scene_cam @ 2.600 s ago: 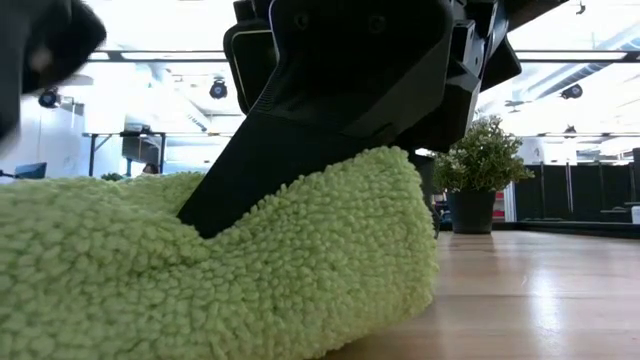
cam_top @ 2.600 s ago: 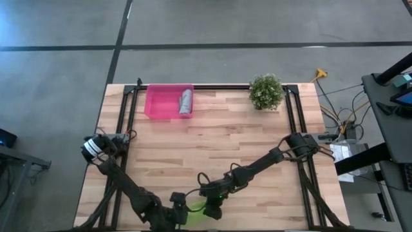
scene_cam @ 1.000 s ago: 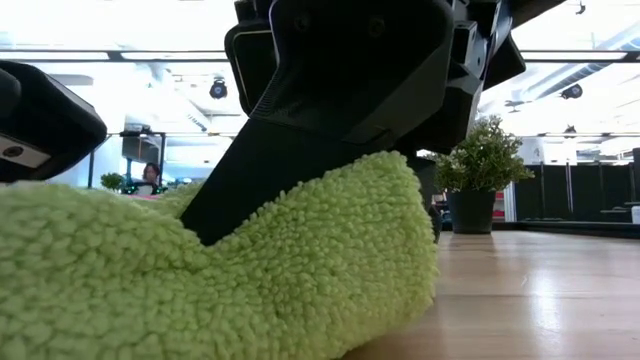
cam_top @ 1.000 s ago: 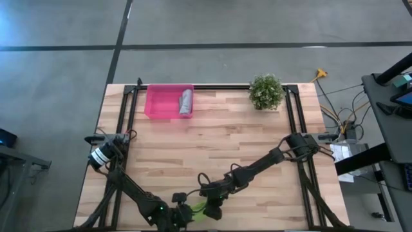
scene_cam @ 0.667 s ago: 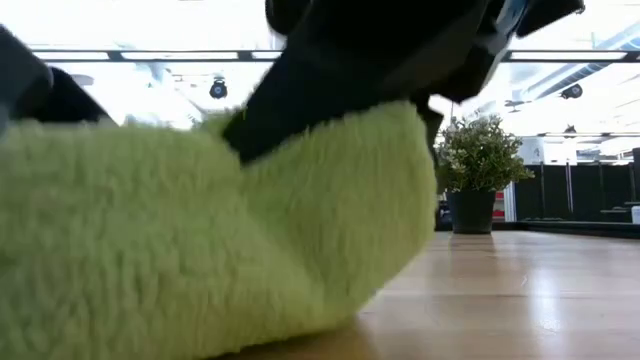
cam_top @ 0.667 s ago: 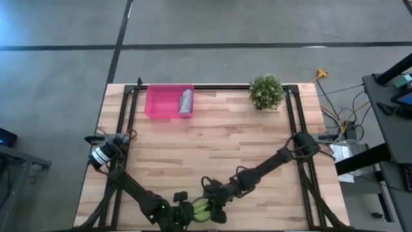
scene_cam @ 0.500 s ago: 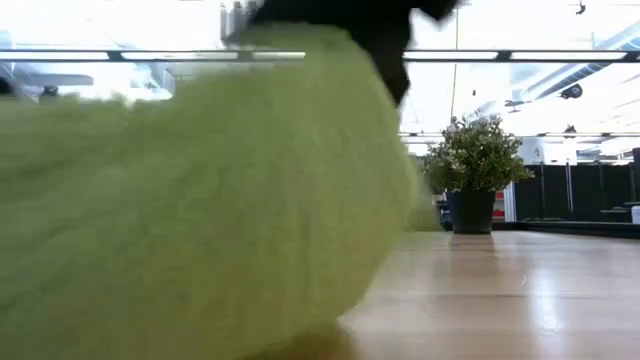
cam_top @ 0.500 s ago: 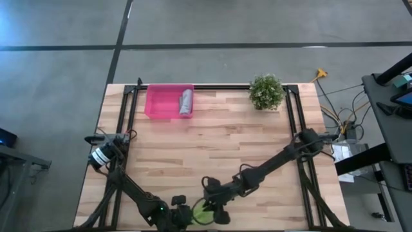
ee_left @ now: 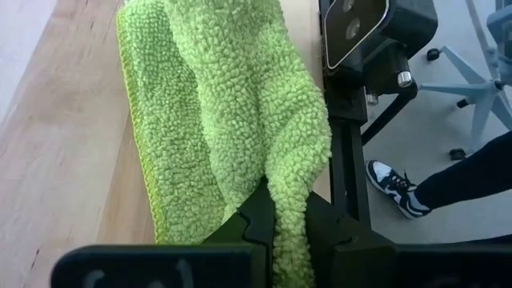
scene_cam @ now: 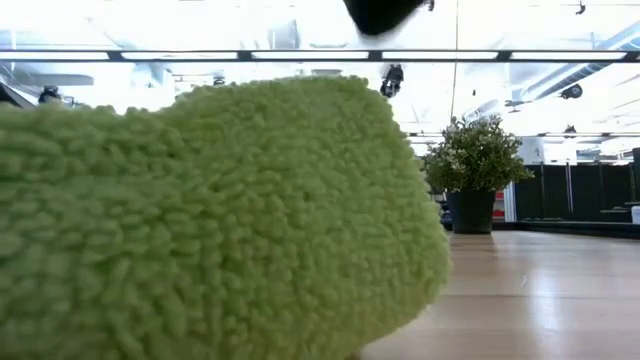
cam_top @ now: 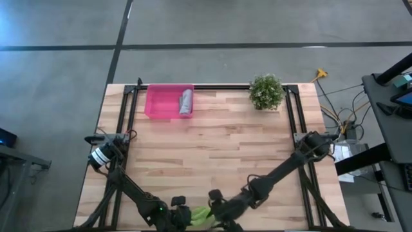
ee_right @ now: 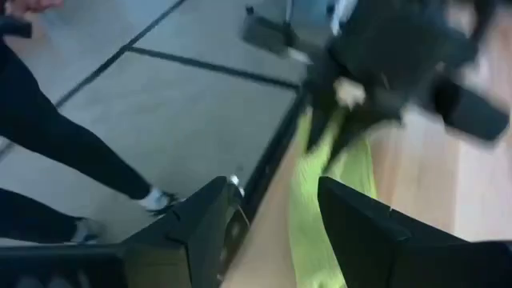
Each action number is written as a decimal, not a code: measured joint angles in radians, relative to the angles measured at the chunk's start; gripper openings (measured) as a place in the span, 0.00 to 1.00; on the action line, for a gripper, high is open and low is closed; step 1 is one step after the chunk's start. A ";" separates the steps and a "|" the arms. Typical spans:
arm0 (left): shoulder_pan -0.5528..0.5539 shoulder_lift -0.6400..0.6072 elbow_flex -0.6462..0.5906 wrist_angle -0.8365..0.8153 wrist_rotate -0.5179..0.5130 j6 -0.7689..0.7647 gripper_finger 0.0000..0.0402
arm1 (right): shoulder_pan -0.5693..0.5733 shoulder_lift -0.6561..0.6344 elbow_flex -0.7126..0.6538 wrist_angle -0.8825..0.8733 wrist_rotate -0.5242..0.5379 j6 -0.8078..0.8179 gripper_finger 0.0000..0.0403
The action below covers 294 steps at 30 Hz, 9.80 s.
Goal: Roll microfiber towels into tight, uniform cylinder then place into a basket
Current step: Roll the green microfiber cloth, then put the green microfiber cloth into the pink bin
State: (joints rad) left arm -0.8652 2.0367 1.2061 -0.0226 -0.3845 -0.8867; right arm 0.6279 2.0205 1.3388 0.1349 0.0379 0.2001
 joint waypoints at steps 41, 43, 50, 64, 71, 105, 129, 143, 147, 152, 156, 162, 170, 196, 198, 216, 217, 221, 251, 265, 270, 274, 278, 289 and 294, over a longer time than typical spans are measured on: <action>0.002 -0.003 -0.006 0.013 -0.004 -0.025 0.03 | 0.008 0.218 -0.004 0.094 0.143 -0.325 0.36; 0.002 -0.004 -0.006 0.013 0.002 -0.025 0.03 | 0.008 0.213 -0.003 0.079 0.147 -0.280 0.29; 0.005 -0.004 -0.009 0.015 -0.007 -0.034 0.03 | 0.009 0.167 -0.002 -0.033 0.139 -0.135 0.05; 0.006 -0.011 -0.039 0.006 0.000 -0.123 0.03 | 0.001 0.191 -0.027 -0.015 -0.151 0.348 0.04; 0.006 -0.044 -0.043 -0.006 0.038 -0.088 0.03 | -0.011 0.239 -0.030 0.101 -0.250 0.539 0.04; 0.008 -0.128 -0.057 -0.043 0.173 0.292 0.05 | -0.016 0.243 -0.027 0.101 -0.273 0.689 0.04; 0.019 -0.175 -0.209 0.098 0.329 0.015 0.60 | -0.018 0.242 -0.027 0.082 -0.311 0.674 0.04; 0.020 -0.467 -0.084 -0.187 -0.114 0.058 0.53 | -0.018 0.241 -0.027 0.071 -0.317 0.674 0.04; 0.033 -0.347 0.018 -0.205 -0.042 0.268 0.43 | -0.019 0.241 -0.027 0.069 -0.306 0.674 0.04; 0.033 -0.146 0.153 -0.199 0.079 0.313 0.40 | -0.019 0.241 -0.027 0.068 -0.303 0.674 0.04; 0.043 -0.043 0.209 -0.202 0.134 0.202 0.43 | -0.019 0.240 -0.027 0.068 -0.298 0.677 0.04; 0.063 -0.040 0.189 -0.214 0.138 0.023 0.57 | -0.019 0.235 -0.027 0.069 -0.291 0.683 0.04; 0.064 -0.043 0.170 -0.211 0.153 0.003 0.76 | -0.019 0.234 -0.027 0.069 -0.277 0.684 0.04; 0.106 0.163 0.137 -0.179 0.246 -0.150 0.32 | -0.018 0.239 0.023 0.016 -0.201 0.679 0.04; 0.109 0.182 0.137 -0.155 0.254 -0.150 0.22 | -0.018 0.240 0.038 0.001 -0.201 0.675 0.04; 0.126 0.078 0.134 -0.169 0.333 -0.181 0.02 | -0.032 0.074 0.103 -0.317 -0.027 0.513 0.23; 0.130 0.044 0.130 -0.221 0.333 -0.175 0.02 | -0.035 0.041 0.104 -0.349 0.005 0.503 0.25; 0.179 -0.112 0.086 -0.532 0.306 -0.144 0.02 | -0.044 -0.088 0.106 -0.501 0.156 0.479 0.29; 1.366 -0.725 -0.367 -0.529 -0.242 0.291 0.02 | -0.109 -0.378 0.108 -0.790 0.745 0.720 0.27; 1.415 -0.324 -0.105 -0.545 -0.029 0.162 0.05 | -0.162 -0.382 0.108 -0.795 0.717 0.752 0.27; 1.415 -0.297 -0.039 -0.722 -0.055 0.018 0.06 | -0.162 -0.406 0.108 -0.875 0.710 0.721 0.27; 1.414 -0.312 -0.039 -0.732 -0.102 -0.125 0.06 | -0.162 -0.433 0.109 -0.968 0.710 0.722 0.26; 1.413 -0.284 -0.039 -0.688 -0.083 -0.120 0.06 | -0.161 -0.448 0.109 -1.073 0.710 0.720 0.26; 1.406 -0.169 -0.037 -0.683 0.072 -0.095 0.07 | -0.159 -0.449 0.109 -1.180 0.665 0.794 0.26; 1.400 -0.211 -0.043 -0.573 0.137 0.059 0.08 | -0.159 -0.449 0.109 -1.179 0.665 0.795 0.27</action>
State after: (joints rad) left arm 0.5350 1.8259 1.1629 -0.5960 -0.2480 -0.8281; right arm 0.4690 1.5711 1.4479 -1.0439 0.7030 0.9947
